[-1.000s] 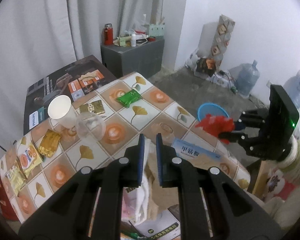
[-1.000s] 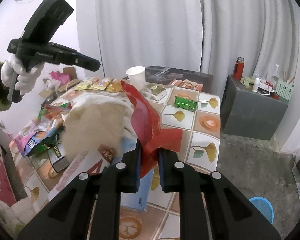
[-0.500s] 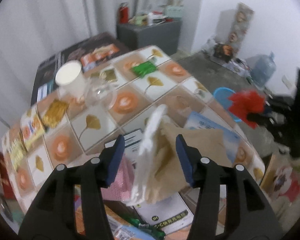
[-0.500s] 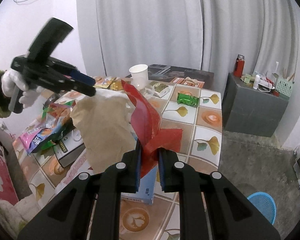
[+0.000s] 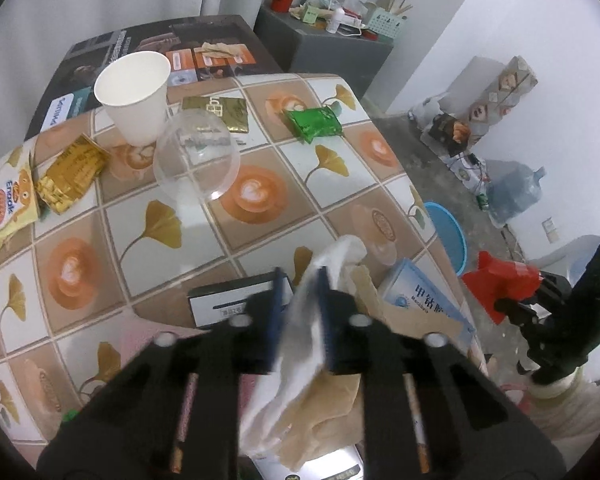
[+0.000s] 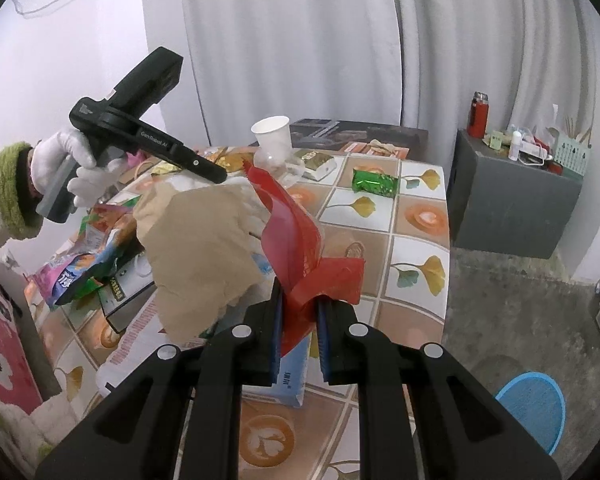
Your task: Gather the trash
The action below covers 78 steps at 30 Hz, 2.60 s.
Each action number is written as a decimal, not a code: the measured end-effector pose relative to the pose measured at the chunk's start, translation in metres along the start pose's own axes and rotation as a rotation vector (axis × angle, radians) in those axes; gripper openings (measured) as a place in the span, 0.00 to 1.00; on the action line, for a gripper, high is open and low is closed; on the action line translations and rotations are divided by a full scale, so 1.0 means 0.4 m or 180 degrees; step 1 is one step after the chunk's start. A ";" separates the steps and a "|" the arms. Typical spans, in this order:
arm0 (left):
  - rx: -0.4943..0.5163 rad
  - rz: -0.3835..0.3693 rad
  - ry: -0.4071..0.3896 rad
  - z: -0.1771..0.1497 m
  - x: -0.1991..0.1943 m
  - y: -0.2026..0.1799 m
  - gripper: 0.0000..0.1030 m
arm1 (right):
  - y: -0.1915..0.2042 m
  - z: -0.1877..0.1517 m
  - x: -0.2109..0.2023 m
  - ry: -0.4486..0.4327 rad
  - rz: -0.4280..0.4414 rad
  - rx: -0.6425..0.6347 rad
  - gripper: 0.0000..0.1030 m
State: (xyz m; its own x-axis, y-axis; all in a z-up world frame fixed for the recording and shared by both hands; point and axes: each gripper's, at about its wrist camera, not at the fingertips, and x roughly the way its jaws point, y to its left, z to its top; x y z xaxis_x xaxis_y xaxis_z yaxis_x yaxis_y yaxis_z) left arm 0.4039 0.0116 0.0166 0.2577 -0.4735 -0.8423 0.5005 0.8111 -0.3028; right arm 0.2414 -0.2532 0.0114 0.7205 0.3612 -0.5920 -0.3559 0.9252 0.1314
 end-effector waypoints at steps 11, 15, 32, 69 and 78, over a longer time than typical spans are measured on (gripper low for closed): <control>0.0149 0.0116 -0.0563 0.004 -0.134 -0.056 0.02 | 0.002 0.000 -0.023 -0.0080 -0.0010 0.0022 0.14; 0.0340 0.0237 -0.0830 0.007 -0.205 -0.103 0.02 | 0.005 0.002 -0.046 -0.0124 -0.0026 0.0028 0.14; 0.0883 -0.0263 -0.1342 0.030 -0.335 -0.453 0.02 | -0.134 -0.067 -0.231 -0.0483 -0.0202 0.0667 0.14; 0.1039 -0.0630 0.0159 0.177 0.750 -1.093 0.51 | -0.910 -0.679 -0.173 0.0220 -0.1580 0.3234 0.54; 0.1552 -0.0390 -0.0117 0.165 0.397 -0.959 0.51 | -0.780 -0.591 -0.319 -0.0219 -0.1411 0.2910 0.54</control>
State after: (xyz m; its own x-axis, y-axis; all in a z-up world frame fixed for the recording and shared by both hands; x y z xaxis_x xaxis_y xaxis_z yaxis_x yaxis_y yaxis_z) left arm 0.3074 -0.3976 0.0284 0.1973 -0.5741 -0.7947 0.8546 0.4979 -0.1475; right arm 0.1199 -0.6154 -0.1420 0.7199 -0.0565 -0.6918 0.5219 0.7012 0.4858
